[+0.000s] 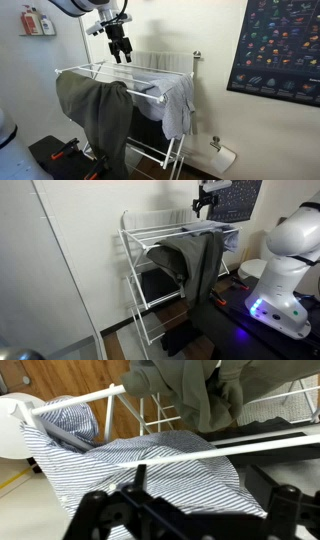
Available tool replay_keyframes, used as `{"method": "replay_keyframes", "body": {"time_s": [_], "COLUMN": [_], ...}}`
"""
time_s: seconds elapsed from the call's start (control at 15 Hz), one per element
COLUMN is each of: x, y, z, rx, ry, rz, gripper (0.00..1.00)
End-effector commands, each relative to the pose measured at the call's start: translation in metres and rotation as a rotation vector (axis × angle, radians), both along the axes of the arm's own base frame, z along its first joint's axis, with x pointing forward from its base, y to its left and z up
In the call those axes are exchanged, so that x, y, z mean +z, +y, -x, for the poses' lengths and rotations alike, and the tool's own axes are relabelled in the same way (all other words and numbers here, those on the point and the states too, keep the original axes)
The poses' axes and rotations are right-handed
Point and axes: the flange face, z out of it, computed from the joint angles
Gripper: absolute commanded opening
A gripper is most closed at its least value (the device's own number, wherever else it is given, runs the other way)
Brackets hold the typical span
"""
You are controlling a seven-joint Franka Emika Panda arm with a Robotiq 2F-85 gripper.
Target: Hang the trouser across the shelve
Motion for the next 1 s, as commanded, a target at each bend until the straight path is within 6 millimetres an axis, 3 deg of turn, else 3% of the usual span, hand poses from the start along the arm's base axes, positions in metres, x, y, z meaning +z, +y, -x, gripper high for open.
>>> {"method": "replay_keyframes", "body": {"time_s": [0.0,0.53,0.93], "x": [0.001,-0.007,-0.038], "y": [0.0,0.007,0.063], "z": [0.0,-0.004,-0.005], "rx": [0.0,0.039,0.241], "ry": [0.001,0.02,0.112], "rz": [0.0,-0.003,-0.072], "gripper": [1.0,1.0,1.0]}}
